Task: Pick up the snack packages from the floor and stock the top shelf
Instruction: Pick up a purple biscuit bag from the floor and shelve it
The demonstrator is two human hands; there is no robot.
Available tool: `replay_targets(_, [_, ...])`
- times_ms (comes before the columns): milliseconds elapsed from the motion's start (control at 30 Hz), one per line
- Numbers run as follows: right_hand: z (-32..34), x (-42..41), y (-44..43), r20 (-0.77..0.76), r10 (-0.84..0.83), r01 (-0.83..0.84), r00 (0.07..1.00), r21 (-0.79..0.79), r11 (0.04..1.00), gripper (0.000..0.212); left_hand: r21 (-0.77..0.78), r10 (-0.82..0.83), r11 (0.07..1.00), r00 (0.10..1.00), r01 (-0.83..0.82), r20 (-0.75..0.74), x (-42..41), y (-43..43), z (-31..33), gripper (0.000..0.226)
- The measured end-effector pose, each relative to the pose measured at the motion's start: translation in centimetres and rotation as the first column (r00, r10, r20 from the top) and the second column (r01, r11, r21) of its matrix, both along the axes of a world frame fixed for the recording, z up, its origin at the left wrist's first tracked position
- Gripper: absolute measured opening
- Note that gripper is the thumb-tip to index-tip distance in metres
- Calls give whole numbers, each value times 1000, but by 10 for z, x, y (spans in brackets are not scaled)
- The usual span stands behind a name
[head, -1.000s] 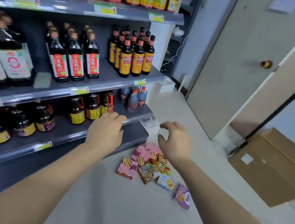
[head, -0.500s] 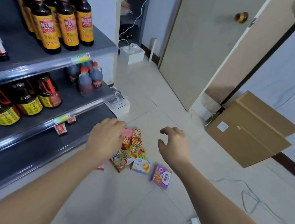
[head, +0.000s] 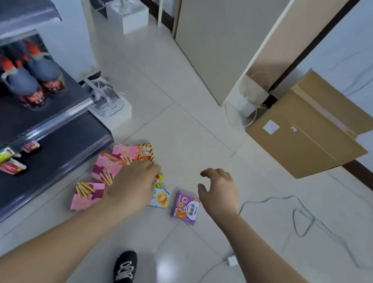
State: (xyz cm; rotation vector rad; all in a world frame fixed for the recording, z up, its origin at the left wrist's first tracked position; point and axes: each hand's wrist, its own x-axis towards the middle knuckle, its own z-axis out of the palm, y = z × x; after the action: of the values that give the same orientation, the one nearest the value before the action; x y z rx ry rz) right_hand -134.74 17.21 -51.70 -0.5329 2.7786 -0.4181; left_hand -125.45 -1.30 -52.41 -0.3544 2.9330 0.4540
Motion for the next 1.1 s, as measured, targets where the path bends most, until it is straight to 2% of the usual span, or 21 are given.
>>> replay_targets(200, [-67, -59, 18, 101, -30, 26, 994, 43, 999, 34, 43, -49, 998, 995, 46, 85, -66, 21, -65, 36])
replay_targets(300, [-107, -89, 33, 179, -37, 26, 983, 68, 997, 35, 50, -45, 998, 985, 37, 165, -99, 36, -103, 34])
replay_targets(467, [-182, -130, 57, 278, -65, 40, 958, 94, 995, 37, 86, -53, 996, 977, 35, 208, -146, 65, -177, 28])
replay_targets(700, [-320, -153, 83, 413, -168, 113, 895, 154, 982, 33, 132, -150, 985, 939, 114, 310, -195, 101, -317, 32])
replay_targets(867, [-434, -150, 98, 488, -245, 157, 838, 215, 964, 34, 84, -241, 970, 886, 226, 397, -213, 119, -434, 34])
replay_targets(1000, [-521, -139, 112, 576, -374, 257, 726, 278, 926, 38, 92, -284, 957, 831, 274, 479, -218, 125, -522, 37])
replay_targets(1100, [-573, -131, 118, 662, -481, 363, 575, 321, 875, 46, 146, -297, 954, 792, 260, 533, -220, 125, -579, 42])
